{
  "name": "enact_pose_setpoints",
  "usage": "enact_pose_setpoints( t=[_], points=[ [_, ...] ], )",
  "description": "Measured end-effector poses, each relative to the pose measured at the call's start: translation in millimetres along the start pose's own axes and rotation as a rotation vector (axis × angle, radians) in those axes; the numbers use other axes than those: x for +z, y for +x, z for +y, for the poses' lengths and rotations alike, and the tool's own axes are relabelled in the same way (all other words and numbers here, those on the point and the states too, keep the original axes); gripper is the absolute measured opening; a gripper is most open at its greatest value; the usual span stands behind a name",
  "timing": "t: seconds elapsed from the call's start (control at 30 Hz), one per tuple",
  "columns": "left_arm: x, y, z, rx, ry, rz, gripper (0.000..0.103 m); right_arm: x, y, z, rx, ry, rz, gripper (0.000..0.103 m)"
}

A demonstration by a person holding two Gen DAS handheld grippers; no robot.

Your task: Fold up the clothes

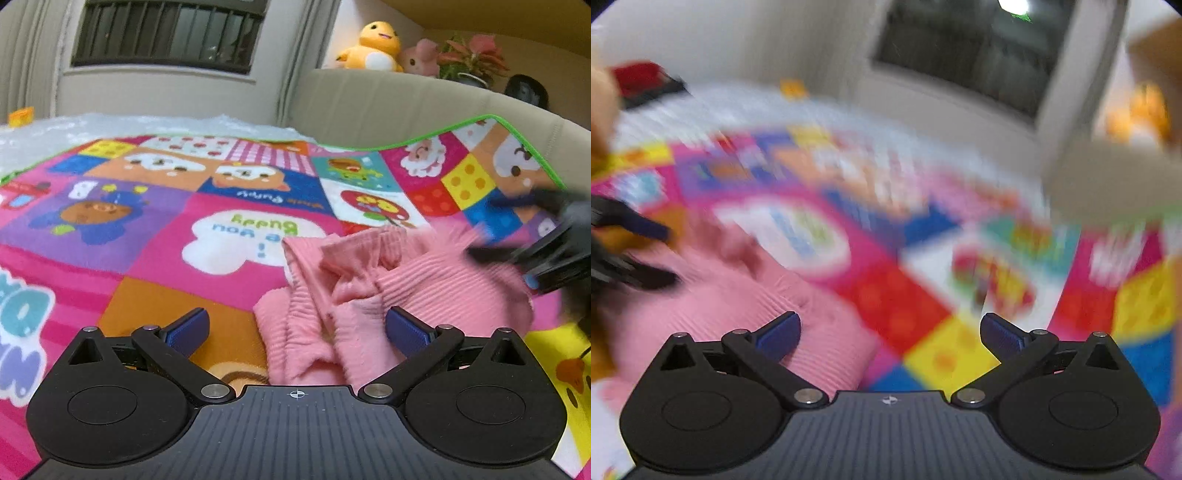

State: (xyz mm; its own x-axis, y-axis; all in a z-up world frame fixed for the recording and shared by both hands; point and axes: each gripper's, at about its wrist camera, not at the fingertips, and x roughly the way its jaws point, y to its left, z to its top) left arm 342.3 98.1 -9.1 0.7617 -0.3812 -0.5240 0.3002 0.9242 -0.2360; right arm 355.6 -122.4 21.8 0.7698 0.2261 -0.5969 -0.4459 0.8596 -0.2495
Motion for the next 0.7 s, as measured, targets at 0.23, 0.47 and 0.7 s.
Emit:
enact_pose_setpoints(
  t=[0.23,0.47,0.7],
  points=[
    [9.1,-9.9,-2.1,0.021,0.074,0.024,0.103,-13.9,31.8,-13.0,0.024,0.216,0.027,0.103],
    [41.4,-20.7,6.9,-0.232,-0.01,-0.034,0.103,-54.6,-64.4,-26.6,0.135,0.438,-0.089,0.103],
    [65.8,48.3,20.9,-0.278,-0.104,0.103,0.103,-104.5,-72.7,-19.5,0.409,0.84,-0.027,0.094]
  ],
)
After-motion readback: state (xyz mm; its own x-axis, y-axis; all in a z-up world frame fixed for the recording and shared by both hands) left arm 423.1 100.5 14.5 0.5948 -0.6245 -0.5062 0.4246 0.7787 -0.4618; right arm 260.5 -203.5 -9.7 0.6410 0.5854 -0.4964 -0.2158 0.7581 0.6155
